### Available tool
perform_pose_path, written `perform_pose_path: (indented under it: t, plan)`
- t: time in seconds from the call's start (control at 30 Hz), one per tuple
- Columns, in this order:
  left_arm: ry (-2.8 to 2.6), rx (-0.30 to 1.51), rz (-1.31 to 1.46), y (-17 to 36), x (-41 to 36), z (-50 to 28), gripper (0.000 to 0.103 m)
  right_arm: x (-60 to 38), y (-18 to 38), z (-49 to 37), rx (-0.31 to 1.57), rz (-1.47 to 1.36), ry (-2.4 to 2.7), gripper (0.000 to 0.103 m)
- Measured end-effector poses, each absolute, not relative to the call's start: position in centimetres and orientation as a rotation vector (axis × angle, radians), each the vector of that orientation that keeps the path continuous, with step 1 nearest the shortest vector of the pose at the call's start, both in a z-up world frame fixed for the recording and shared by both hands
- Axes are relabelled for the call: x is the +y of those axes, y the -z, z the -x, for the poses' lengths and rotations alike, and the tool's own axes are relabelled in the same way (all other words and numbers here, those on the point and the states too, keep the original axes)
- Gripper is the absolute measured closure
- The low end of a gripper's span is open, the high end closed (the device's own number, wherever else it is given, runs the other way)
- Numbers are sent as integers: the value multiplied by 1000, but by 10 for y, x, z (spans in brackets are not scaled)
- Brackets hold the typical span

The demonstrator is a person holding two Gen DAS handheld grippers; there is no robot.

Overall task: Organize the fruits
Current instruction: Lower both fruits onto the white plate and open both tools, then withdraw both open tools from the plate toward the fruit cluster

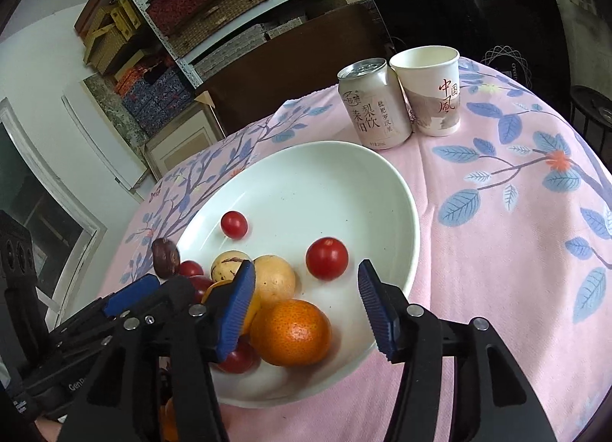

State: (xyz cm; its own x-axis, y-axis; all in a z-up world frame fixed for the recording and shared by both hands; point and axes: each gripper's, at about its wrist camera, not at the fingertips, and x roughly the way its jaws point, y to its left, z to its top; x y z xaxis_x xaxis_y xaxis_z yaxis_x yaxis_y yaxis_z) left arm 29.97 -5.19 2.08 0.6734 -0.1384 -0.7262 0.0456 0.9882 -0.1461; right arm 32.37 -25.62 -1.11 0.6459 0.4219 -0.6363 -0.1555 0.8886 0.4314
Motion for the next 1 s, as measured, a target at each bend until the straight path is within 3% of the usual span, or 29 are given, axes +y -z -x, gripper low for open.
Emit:
perform_pose_path:
  t: [0.13, 0.2, 0.4, 0.5, 1.0]
  plan:
    - [100, 818, 99, -30, -48, -288, 28, -257, 1, -310, 788, -323, -332, 46]
    - [92, 811, 77, -35, -46, -279, 19, -257, -4, -299, 781, -290, -332, 44]
    - [82, 776, 28, -51, -30, -243, 9, -252, -16, -257, 776, -187, -343, 42]
    - [77, 773, 27, -53, -17, -224, 8, -249, -18, -232, 778, -142, -353, 36]
    - [-4, 810, 26, -34, 64, -152, 8, -153, 15, -158, 886, 147, -537, 36]
